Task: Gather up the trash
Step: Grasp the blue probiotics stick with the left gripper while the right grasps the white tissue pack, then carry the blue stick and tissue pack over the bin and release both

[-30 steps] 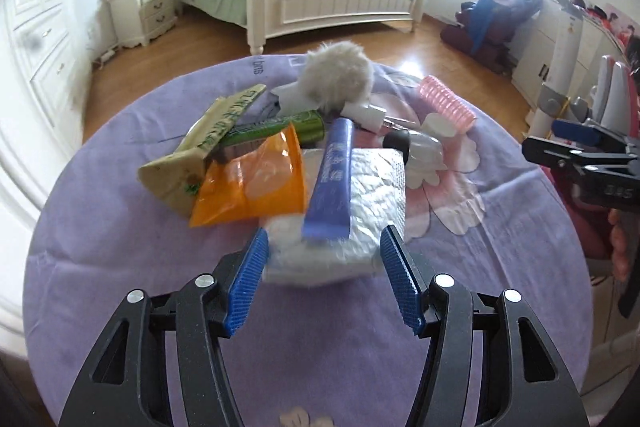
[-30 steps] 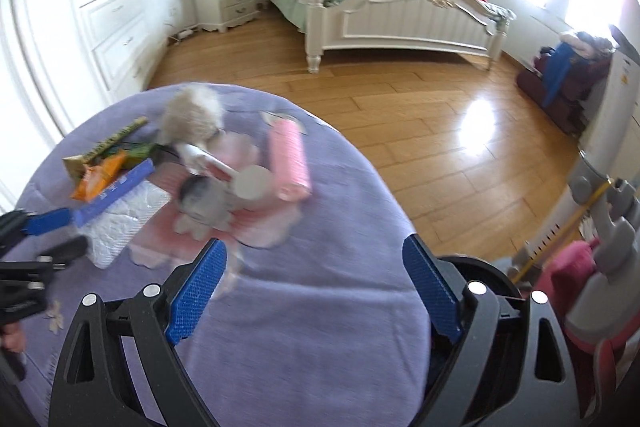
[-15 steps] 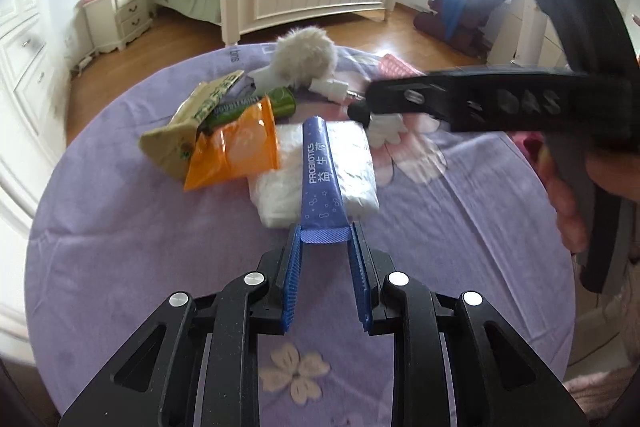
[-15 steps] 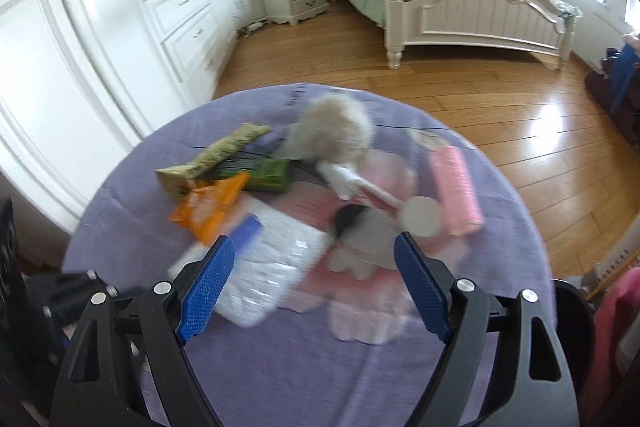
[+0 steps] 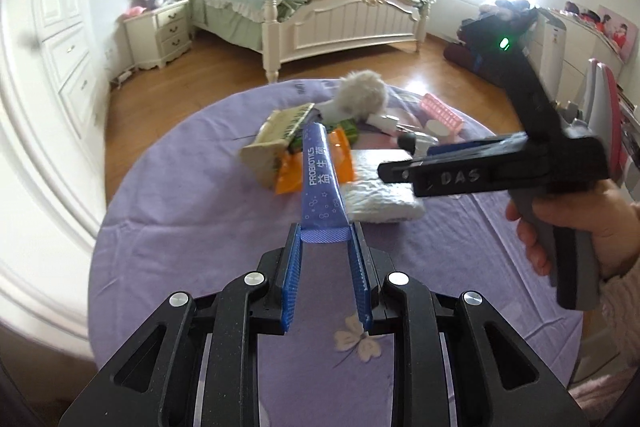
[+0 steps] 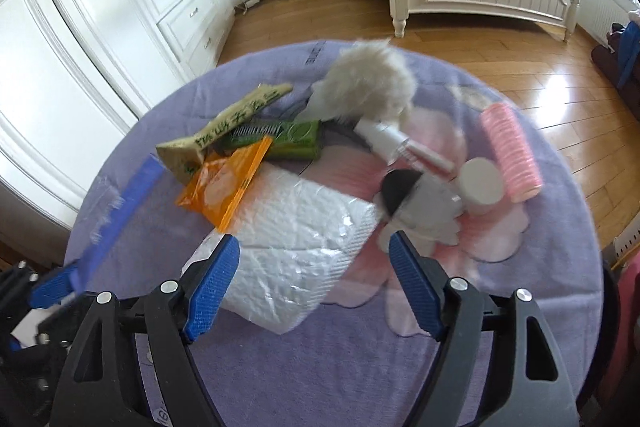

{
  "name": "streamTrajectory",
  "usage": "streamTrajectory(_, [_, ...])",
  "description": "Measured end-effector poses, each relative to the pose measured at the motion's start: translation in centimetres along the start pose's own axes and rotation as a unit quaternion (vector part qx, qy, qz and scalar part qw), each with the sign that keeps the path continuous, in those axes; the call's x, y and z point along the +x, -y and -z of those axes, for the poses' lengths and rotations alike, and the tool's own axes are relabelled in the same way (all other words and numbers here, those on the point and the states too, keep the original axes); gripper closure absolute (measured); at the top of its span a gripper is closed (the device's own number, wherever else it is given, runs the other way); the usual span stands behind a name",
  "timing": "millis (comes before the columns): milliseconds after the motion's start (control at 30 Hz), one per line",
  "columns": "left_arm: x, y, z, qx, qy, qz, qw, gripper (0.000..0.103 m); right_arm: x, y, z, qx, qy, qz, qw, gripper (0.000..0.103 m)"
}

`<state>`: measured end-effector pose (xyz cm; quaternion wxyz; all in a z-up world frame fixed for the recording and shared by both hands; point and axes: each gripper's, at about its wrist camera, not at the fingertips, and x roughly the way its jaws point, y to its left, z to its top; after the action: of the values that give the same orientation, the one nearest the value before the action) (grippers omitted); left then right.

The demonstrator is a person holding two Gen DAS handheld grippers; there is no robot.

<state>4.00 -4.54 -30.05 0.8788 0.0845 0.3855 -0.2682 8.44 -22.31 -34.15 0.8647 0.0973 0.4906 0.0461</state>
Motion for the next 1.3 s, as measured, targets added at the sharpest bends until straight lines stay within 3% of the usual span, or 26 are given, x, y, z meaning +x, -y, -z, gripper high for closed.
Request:
streamTrajectory(33, [-0.3,-0.3,0.1,-0.005,0.001,-0.002,1.0000,0.079,0.7,-0.4,0.2,-0.001,-0.003,-0.011,1.000,0.028])
streamTrajectory(67, [-0.5,-0.6,0.3,-0.010,0.001,-0.003,0.9999,0.079,1.0,-0.6,0.4,-0.002,0.000,-0.027,1.000,0.046])
streamTrajectory(167, [-0.6,-0.8,0.3,-0.013,0.001,-0.004,0.9999,0.079,-0.1,-1.4,0.5,-0.023,0.021,-0.030,0.999,0.084])
streamTrajectory(233, [-0.8,-0.8,0.4,-0.010,0.004,-0.002,0.9999,0.079,-1.7,-1.6,0.9,-0.037,0.033,-0.030,0.998,0.088])
streamTrajectory(400, [-1.0,0.4,0.0,-0.001,0.013,0.008,0.9999,0.079,-5.9,-0.9,2.0,-0.046,0.066,-0.014,0.997,0.089])
streamTrajectory(533, [-1.4,2.5,-0.1,0.016,0.022,0.021,0.9994,0.079,-9.0,0.8,3.3,-0.051,0.087,0.028,0.994,0.089])
streamTrajectory(967, [-1.1,11.4,-2.5,0.089,0.037,0.080,0.9921,0.079,-13.4,7.9,7.2,0.008,0.111,0.108,0.988,0.089])
streamTrajectory(1300, [0.2,18.9,-4.1,0.141,0.038,0.121,0.9818,0.079,-16.5,13.4,10.2,0.045,0.122,0.154,0.980,0.088])
